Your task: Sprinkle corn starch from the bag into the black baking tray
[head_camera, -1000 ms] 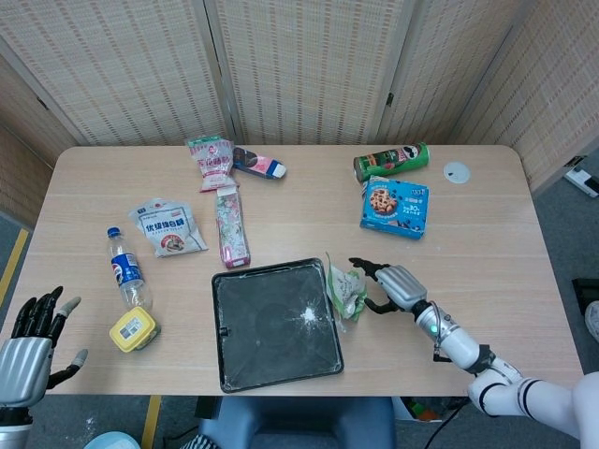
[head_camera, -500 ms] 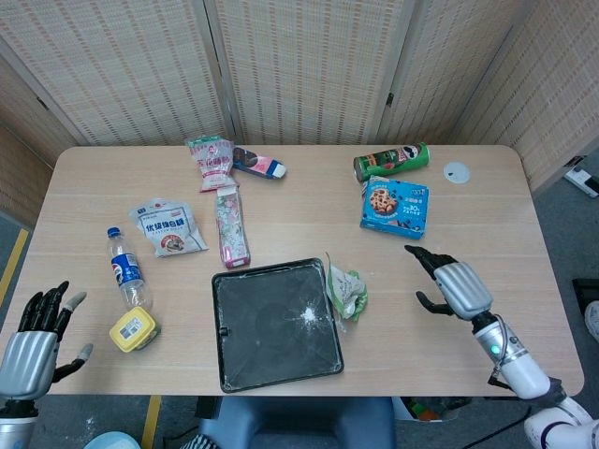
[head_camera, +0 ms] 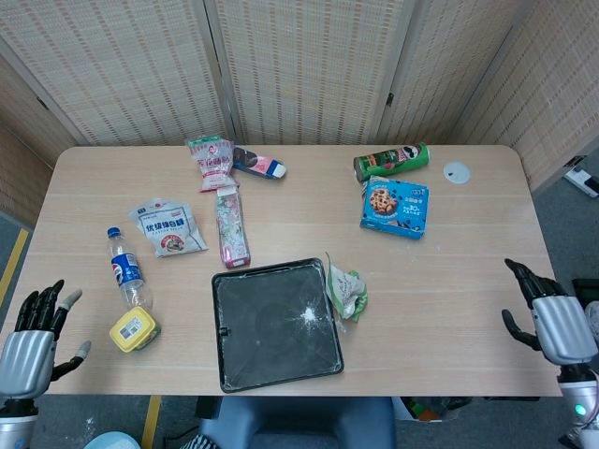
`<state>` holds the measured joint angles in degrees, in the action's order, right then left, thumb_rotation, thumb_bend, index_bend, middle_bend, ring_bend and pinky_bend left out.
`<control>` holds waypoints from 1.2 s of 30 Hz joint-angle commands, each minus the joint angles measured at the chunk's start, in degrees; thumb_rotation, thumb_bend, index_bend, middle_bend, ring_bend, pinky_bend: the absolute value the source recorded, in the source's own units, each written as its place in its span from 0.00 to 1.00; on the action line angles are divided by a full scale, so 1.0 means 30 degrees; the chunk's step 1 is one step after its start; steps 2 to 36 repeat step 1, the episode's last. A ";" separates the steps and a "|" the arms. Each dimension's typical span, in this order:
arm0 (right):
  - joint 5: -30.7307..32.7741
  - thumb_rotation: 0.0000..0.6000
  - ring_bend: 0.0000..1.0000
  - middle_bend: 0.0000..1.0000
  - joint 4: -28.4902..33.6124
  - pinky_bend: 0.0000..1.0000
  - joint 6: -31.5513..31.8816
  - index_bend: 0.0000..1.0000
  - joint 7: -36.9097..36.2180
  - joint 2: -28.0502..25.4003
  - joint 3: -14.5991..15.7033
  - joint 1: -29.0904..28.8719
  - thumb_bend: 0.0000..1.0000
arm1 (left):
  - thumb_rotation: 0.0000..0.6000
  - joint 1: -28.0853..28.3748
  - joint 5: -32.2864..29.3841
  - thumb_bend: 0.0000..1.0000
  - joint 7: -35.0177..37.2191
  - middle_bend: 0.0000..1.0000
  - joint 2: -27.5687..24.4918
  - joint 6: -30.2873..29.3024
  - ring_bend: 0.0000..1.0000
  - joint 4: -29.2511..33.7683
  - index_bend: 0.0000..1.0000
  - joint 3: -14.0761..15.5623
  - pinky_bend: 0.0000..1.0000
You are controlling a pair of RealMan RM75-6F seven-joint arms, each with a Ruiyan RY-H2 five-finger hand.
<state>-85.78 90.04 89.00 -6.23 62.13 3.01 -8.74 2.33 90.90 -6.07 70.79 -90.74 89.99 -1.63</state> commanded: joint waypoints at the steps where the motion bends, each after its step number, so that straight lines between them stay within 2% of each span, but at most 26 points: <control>1: -0.0263 1.00 0.27 0.19 0.0213 0.28 0.0868 0.08 -0.0011 -0.0296 0.0129 0.0787 0.44 | 1.00 0.0044 -0.0069 0.32 0.0102 0.01 0.0095 0.0084 0.03 -0.0063 0.17 -0.0019 0.00; 36: -0.0263 1.00 0.27 0.19 0.0213 0.28 0.0868 0.08 -0.0011 -0.0296 0.0129 0.0787 0.44 | 1.00 0.0044 -0.0069 0.32 0.0102 0.01 0.0095 0.0084 0.03 -0.0063 0.17 -0.0019 0.00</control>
